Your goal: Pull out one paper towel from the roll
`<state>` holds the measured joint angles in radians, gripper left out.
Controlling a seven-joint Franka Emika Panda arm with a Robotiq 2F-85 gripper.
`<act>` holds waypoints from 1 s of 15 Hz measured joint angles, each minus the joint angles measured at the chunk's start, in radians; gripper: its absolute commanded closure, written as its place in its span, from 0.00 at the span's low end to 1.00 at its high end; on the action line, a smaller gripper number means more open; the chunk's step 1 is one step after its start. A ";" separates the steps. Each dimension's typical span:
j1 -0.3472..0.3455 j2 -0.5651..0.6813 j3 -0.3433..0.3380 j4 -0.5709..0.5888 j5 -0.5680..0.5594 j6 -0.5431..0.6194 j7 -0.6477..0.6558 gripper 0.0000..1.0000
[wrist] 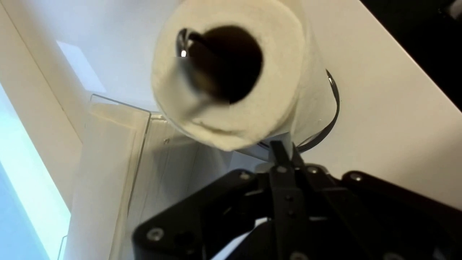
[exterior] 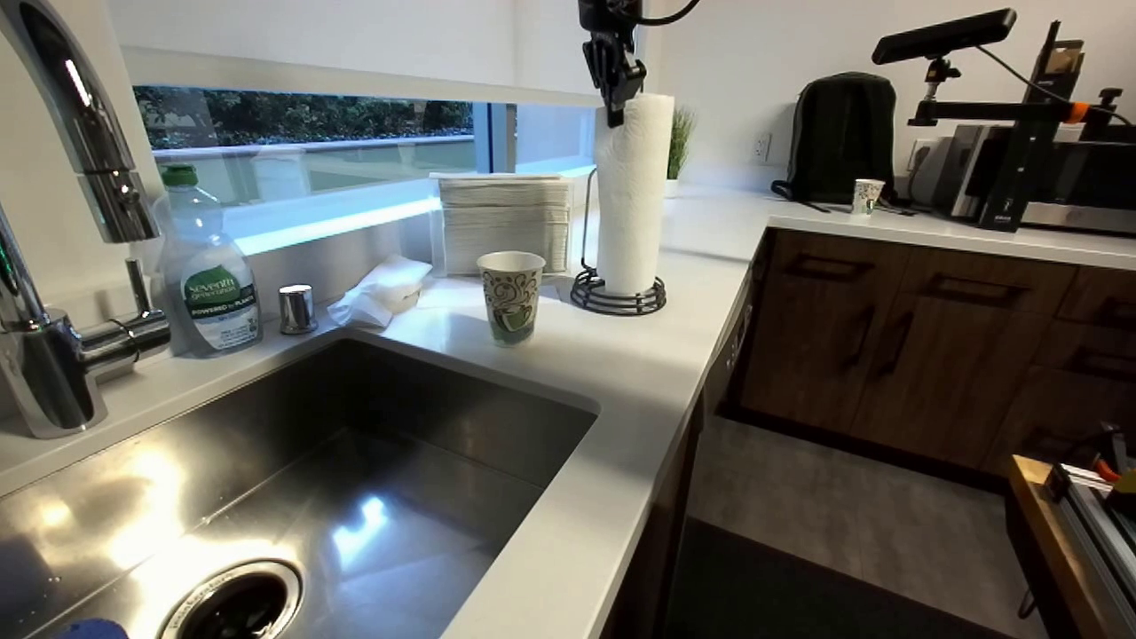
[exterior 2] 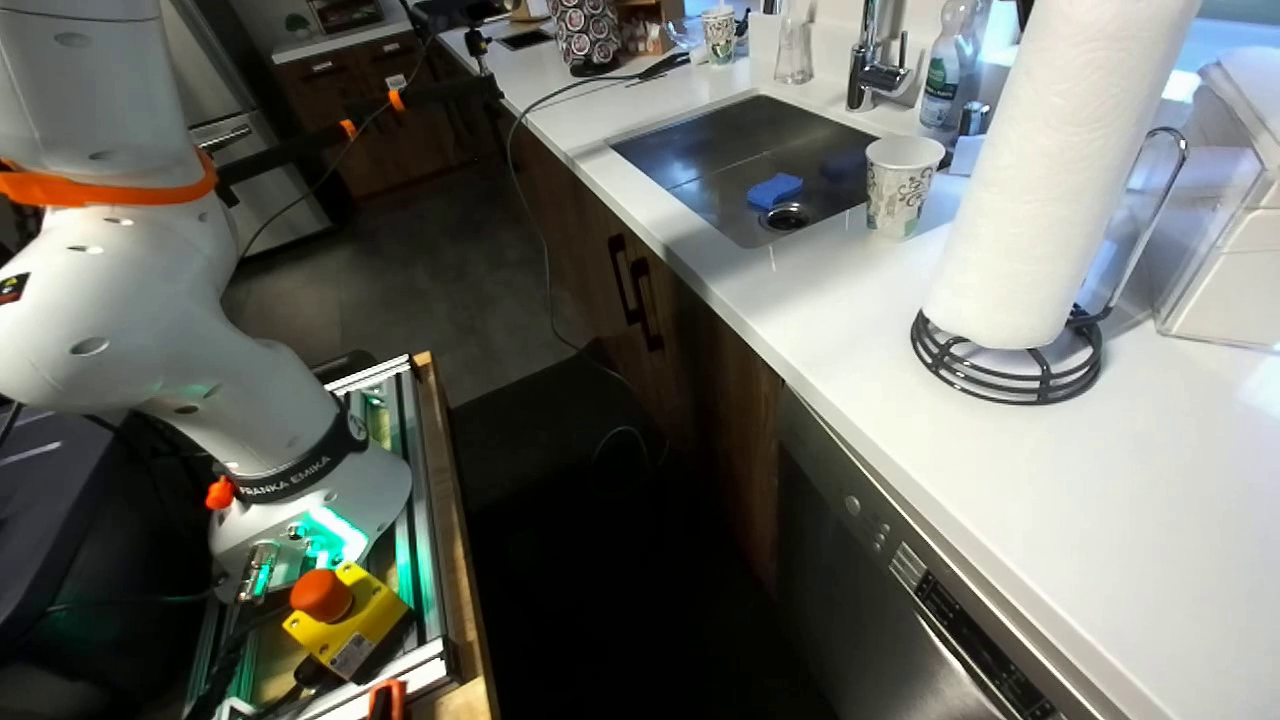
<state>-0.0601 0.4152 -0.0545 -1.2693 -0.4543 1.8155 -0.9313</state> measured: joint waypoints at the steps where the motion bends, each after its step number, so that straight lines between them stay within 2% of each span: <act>1: 0.001 -0.001 0.003 -0.002 0.000 -0.004 0.000 1.00; 9: 0.031 -0.053 0.054 -0.098 0.022 -0.007 0.001 1.00; 15: 0.029 -0.077 0.061 -0.206 0.058 0.024 0.001 1.00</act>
<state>-0.0315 0.3380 0.0069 -1.4752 -0.3965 1.8390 -0.9305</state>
